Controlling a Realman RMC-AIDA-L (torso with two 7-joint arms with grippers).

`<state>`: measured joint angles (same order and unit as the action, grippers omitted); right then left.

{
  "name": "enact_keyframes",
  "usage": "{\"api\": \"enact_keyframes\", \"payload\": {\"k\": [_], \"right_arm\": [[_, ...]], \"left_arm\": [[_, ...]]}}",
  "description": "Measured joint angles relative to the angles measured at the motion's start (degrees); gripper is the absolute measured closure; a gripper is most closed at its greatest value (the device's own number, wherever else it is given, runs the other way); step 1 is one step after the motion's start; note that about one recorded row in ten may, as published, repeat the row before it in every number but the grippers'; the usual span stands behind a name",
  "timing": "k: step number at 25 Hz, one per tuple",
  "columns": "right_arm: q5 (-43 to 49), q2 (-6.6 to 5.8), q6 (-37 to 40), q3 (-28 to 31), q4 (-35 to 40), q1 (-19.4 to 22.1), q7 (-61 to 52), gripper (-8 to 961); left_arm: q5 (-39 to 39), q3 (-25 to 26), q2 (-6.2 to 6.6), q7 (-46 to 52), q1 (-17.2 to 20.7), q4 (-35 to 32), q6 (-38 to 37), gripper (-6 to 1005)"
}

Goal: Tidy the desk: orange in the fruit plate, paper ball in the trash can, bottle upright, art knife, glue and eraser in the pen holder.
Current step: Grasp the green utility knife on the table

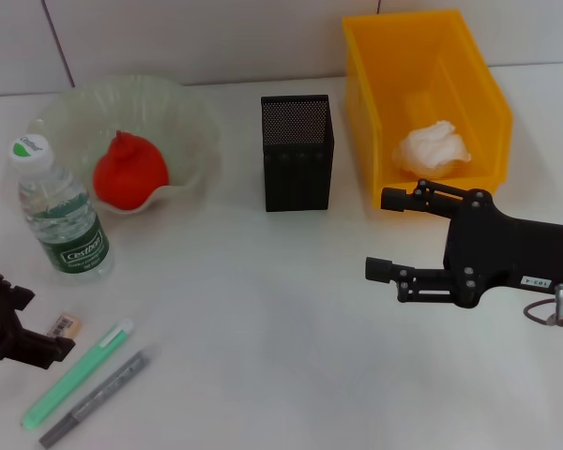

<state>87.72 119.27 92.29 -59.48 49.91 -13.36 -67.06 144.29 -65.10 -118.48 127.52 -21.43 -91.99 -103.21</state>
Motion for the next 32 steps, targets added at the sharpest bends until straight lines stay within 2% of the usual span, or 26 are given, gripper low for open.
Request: {"api": "enact_keyframes", "payload": {"k": [3, 4, 9, 14, 24, 32], "right_arm": [[-0.08, 0.00, -0.01, 0.31, -0.43, -0.14, 0.01, 117], [-0.09, 0.00, -0.01, 0.43, -0.67, -0.25, 0.02, 118], [-0.10, 0.00, -0.01, 0.48, -0.96, -0.31, 0.20, 118], [-0.10, 0.00, -0.12, 0.58, -1.04, -0.34, 0.29, 118], [-0.10, -0.06, -0.77, 0.69, -1.04, -0.79, 0.34, 117], [-0.10, -0.09, -1.51, 0.69, -1.10, -1.00, 0.39, 116]], "left_arm": [[0.04, -2.13, 0.00, 1.30, 0.07, -1.32, -0.02, 206], [0.88, -4.99, 0.01, 3.38, -0.17, -2.08, 0.09, 206], [3.21, -8.80, -0.06, 7.12, -1.00, -2.14, 0.74, 208], [5.08, -12.01, -0.14, 10.83, -1.43, -3.04, 2.20, 211], [5.39, -14.62, -0.17, 14.11, -1.29, -4.61, 3.80, 215], [9.77, -22.48, -0.16, 21.43, -1.67, -5.91, 3.60, 219]]}}
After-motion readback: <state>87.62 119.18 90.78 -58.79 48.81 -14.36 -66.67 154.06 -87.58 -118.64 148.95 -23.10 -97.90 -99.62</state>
